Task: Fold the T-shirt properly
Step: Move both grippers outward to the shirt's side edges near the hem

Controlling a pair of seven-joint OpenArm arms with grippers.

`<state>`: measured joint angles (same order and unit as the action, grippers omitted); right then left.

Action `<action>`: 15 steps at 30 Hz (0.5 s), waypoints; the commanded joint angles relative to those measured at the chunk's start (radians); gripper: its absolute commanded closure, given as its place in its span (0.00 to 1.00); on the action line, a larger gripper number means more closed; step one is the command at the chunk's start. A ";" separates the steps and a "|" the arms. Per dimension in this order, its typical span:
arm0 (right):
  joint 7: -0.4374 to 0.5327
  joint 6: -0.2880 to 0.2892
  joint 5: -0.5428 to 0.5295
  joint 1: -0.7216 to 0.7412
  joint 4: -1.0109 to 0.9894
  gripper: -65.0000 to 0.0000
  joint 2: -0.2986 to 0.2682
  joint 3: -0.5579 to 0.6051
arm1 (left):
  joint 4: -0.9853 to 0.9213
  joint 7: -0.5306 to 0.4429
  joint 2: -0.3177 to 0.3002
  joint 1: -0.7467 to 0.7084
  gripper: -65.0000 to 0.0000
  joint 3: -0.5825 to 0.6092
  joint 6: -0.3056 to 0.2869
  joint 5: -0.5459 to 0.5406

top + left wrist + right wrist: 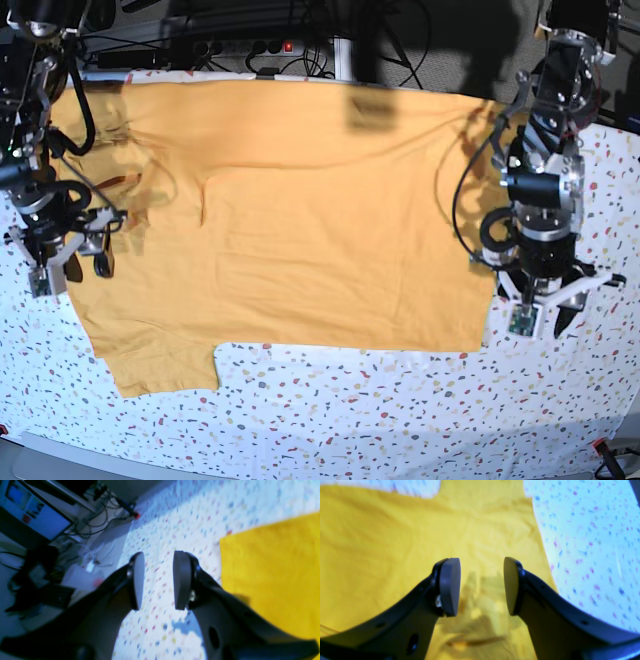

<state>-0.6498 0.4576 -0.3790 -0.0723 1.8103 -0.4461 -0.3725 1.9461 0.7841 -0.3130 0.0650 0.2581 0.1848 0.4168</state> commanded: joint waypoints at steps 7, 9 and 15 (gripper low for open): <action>-0.040 -0.002 -0.109 0.166 0.018 0.57 -0.016 -0.007 | 0.014 -0.053 -0.006 0.156 0.71 -0.003 0.013 -0.052; -0.074 -0.002 -0.116 0.207 0.018 0.57 -0.016 -0.007 | 0.004 -0.053 -0.006 0.192 0.71 -0.003 0.013 -0.052; -0.163 -0.001 -0.143 0.314 0.018 0.57 -0.017 -0.007 | -0.076 -0.052 -0.006 0.306 0.71 -0.003 0.013 -0.052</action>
<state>-0.8391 0.4606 -0.5087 0.2237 1.8103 -0.4461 -0.3729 1.8557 0.7574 -0.3130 0.3477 0.2607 0.1848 0.3527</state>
